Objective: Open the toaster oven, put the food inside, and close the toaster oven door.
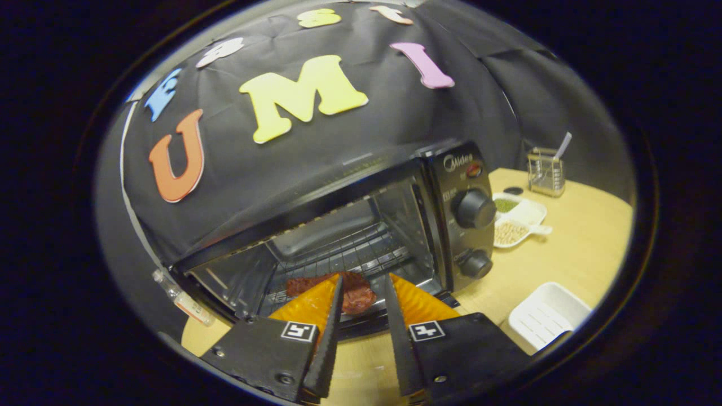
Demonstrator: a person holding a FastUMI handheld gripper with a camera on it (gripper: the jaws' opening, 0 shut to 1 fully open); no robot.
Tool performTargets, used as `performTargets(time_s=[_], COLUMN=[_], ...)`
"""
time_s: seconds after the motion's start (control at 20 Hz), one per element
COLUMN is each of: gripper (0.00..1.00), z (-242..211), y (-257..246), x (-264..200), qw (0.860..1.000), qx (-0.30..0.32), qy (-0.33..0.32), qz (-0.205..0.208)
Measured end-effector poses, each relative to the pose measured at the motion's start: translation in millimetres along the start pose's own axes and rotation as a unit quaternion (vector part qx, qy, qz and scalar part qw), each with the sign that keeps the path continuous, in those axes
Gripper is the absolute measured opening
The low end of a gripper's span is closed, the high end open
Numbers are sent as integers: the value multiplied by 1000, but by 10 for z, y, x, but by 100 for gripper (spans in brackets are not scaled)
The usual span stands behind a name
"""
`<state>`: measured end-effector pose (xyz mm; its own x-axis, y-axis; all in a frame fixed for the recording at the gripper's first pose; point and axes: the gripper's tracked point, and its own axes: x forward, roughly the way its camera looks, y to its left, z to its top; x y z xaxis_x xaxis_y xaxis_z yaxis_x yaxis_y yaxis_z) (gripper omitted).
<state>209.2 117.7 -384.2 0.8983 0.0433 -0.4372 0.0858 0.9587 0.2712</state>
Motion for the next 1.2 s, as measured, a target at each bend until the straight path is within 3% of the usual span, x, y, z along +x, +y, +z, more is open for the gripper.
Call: performTargets(time_s=[0.15,0.3,0.45,0.75,0.95,1.2], gripper=[72,82,100,100,100,100], z=[10,43,-65,-617,-1116,-1553], y=[63,145,219,83,-91,-154], x=[-426,-851,-1152,-1360,-1380,-1370], qw=[999,996,991,985,979,972], qx=[-30,-74,-120,-165,-162,-169], qy=[-13,-35,-38,34,118,164], qz=[8,20,36,29,18,18])
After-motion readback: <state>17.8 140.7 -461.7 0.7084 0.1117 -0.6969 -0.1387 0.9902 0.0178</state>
